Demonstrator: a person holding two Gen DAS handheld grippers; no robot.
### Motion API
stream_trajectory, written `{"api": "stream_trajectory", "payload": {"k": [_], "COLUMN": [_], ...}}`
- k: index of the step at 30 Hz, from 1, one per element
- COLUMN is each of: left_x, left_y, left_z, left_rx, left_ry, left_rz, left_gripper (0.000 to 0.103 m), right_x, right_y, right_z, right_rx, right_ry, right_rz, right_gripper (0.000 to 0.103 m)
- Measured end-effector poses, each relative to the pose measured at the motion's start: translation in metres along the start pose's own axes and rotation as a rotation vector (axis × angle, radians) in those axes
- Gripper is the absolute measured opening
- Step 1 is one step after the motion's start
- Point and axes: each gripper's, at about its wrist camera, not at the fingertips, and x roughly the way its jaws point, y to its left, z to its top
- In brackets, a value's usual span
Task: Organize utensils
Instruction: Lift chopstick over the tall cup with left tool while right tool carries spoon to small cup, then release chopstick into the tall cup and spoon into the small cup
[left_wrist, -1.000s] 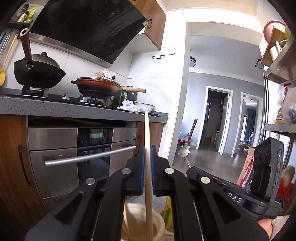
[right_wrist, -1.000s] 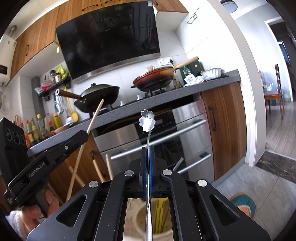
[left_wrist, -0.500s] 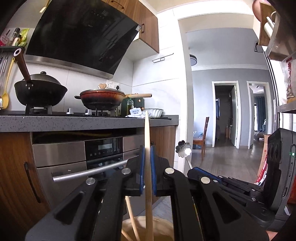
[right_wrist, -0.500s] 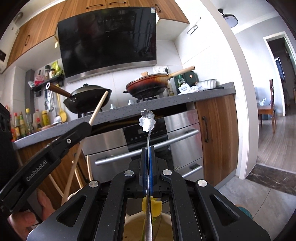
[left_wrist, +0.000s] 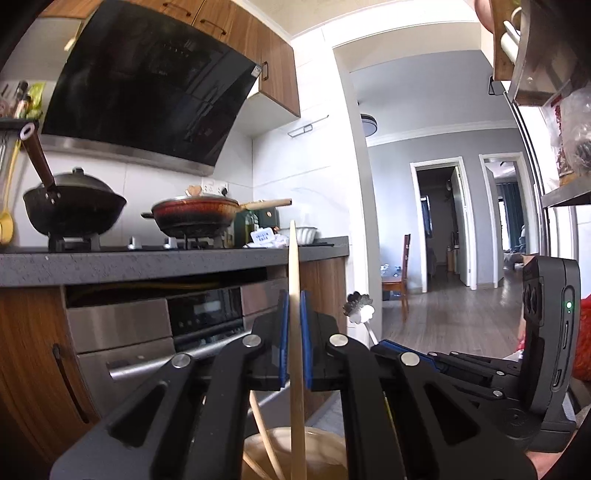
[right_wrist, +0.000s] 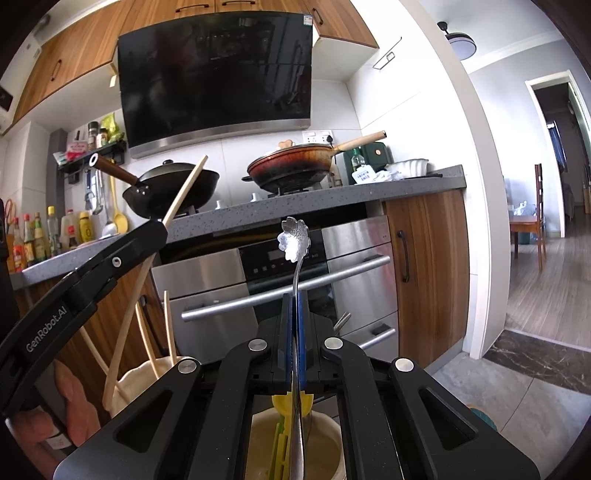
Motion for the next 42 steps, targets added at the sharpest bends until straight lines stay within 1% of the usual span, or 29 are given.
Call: {"api": "stream_trajectory", "payload": {"k": [3, 5, 8, 14, 19, 28, 31, 33, 38, 42], "left_x": [-0.002, -0.001, 0.002, 0.005, 0.001, -0.013, -0.02, -0.026, -0.028, -0.025], "left_y": [-0.006, -0.013, -0.023, -0.023, -0.016, -0.004, -0.002, 0.0, 0.004, 0.007], "left_z": [0.006, 0.007, 0.001, -0.008, -0.01, -0.024, -0.025, -0.027, -0.03, -0.031], "left_rx": [0.013, 0.025, 0.069, 0.089, 0.086, 0.073, 0.067, 0.067, 0.046, 0.039], "left_ry": [-0.017, -0.009, 0.0, 0.033, 0.053, 0.094, 0.096, 0.094, 0.11, 0.123], "left_rz": [-0.013, -0.026, -0.014, -0.015, -0.019, 0.014, 0.022, 0.028, 0.028, 0.029], "left_gripper": [0.006, 0.006, 0.006, 0.006, 0.006, 0.006, 0.009, 0.018, 0.018, 0.018], "right_x": [0.0, -0.001, -0.001, -0.002, -0.012, -0.036, -0.044, -0.047, -0.05, -0.05], "right_y": [0.0, 0.001, 0.001, -0.001, -0.004, -0.008, -0.004, -0.001, -0.001, -0.001], "right_z": [0.001, 0.001, 0.0, -0.002, -0.003, -0.008, -0.01, -0.012, -0.018, -0.018], "right_rx": [0.004, 0.002, -0.003, -0.001, 0.009, 0.032, 0.01, -0.001, 0.01, 0.009], "right_ry": [-0.004, -0.004, -0.004, 0.007, 0.024, 0.058, 0.058, 0.064, 0.079, 0.076], "right_rz": [0.005, 0.008, 0.011, 0.024, 0.04, 0.065, 0.066, 0.067, 0.068, 0.065], "right_gripper": [0.004, 0.002, 0.002, 0.002, 0.002, 0.002, 0.002, 0.002, 0.002, 0.002]}}
